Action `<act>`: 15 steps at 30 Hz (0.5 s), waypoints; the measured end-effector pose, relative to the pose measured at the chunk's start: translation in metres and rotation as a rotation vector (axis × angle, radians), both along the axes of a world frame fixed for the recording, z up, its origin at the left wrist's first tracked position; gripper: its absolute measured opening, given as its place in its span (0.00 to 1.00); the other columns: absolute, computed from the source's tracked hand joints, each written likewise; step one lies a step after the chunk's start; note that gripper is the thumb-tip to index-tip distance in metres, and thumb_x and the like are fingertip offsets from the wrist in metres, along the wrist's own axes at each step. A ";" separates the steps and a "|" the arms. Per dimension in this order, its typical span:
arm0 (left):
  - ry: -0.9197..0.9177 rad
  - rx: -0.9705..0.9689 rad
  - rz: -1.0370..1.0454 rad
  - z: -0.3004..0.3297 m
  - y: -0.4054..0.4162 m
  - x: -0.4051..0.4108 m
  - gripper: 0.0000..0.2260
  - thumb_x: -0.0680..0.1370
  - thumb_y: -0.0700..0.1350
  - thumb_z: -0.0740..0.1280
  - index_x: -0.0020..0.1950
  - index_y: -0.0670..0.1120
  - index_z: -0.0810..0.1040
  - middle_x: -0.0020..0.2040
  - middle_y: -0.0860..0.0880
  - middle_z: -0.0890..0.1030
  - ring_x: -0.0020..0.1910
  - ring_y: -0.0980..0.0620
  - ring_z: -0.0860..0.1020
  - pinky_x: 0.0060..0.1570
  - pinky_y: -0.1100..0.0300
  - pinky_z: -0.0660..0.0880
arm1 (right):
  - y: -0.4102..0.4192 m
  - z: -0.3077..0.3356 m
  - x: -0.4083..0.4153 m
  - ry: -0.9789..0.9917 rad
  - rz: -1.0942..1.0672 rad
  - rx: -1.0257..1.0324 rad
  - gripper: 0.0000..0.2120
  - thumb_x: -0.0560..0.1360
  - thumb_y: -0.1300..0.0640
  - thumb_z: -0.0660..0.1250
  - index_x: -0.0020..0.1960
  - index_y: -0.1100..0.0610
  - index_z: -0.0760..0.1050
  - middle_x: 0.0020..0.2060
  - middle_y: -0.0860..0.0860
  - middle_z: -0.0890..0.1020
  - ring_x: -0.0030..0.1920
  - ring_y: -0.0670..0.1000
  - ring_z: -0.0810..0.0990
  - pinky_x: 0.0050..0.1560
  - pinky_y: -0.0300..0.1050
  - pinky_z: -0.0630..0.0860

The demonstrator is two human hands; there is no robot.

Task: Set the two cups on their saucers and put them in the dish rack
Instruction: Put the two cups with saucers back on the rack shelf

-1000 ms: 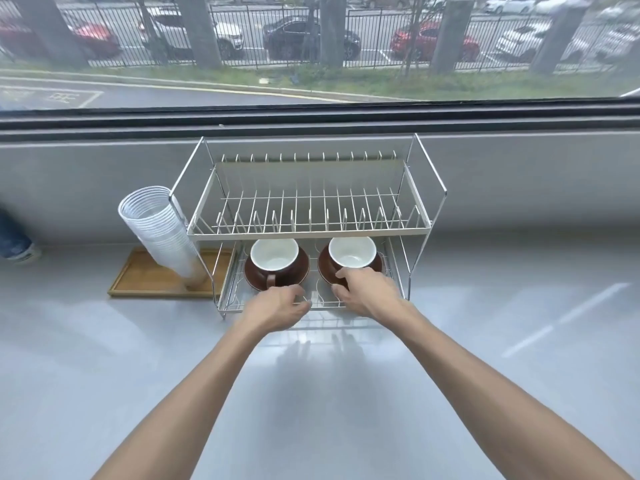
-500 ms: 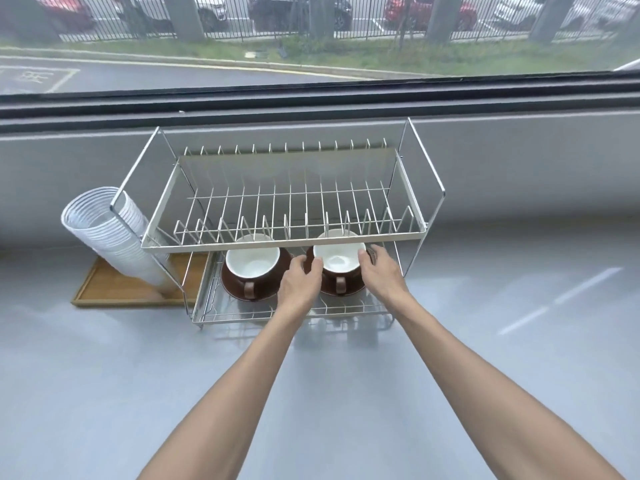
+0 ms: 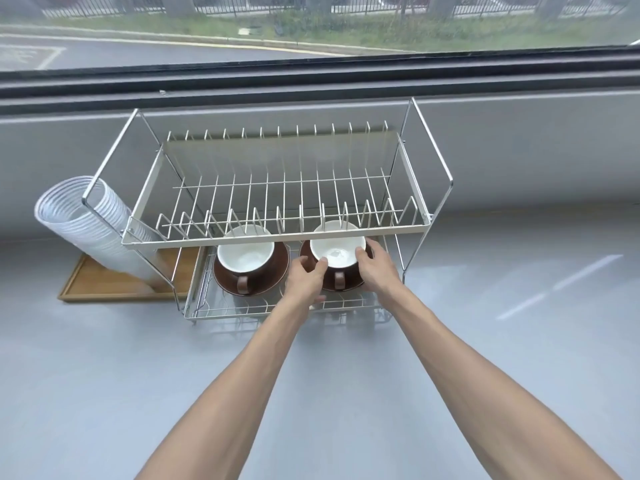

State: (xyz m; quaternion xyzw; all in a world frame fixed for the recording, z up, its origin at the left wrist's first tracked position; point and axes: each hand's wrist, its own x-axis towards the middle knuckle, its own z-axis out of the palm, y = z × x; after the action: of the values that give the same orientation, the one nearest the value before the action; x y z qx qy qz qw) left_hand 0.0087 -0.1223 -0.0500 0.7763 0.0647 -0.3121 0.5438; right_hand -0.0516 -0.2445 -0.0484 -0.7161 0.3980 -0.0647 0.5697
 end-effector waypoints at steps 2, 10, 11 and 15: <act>0.002 0.022 -0.019 0.003 0.003 -0.002 0.28 0.80 0.54 0.65 0.77 0.47 0.63 0.70 0.47 0.69 0.63 0.42 0.76 0.48 0.51 0.82 | 0.002 0.002 -0.002 0.002 -0.001 -0.001 0.20 0.81 0.52 0.57 0.73 0.49 0.69 0.68 0.51 0.77 0.66 0.57 0.76 0.66 0.60 0.74; 0.001 0.234 -0.403 0.030 0.055 0.006 0.23 0.82 0.59 0.57 0.71 0.46 0.71 0.59 0.46 0.78 0.47 0.48 0.81 0.41 0.57 0.78 | 0.022 0.015 -0.009 0.136 0.147 -0.497 0.24 0.81 0.49 0.58 0.74 0.58 0.66 0.74 0.60 0.66 0.75 0.60 0.63 0.74 0.55 0.62; -0.002 0.260 -0.457 0.034 0.065 0.007 0.23 0.82 0.59 0.57 0.69 0.46 0.73 0.59 0.45 0.79 0.45 0.48 0.81 0.40 0.58 0.77 | 0.029 0.017 -0.009 0.133 0.165 -0.611 0.22 0.81 0.49 0.59 0.71 0.60 0.69 0.71 0.62 0.68 0.73 0.61 0.65 0.72 0.56 0.64; -0.011 0.385 -0.576 0.050 0.110 0.018 0.21 0.83 0.58 0.55 0.62 0.45 0.78 0.58 0.44 0.81 0.46 0.47 0.81 0.40 0.58 0.76 | 0.061 0.028 0.000 0.046 0.247 -0.868 0.17 0.81 0.50 0.61 0.63 0.61 0.74 0.57 0.60 0.77 0.62 0.61 0.72 0.60 0.54 0.72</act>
State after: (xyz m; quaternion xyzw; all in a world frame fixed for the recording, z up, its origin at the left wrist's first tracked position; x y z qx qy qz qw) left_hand 0.0271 -0.0124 -0.0003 0.8527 -0.1023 -0.4308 0.2773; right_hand -0.0520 -0.1838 -0.0200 -0.9321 0.2581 -0.1414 0.2112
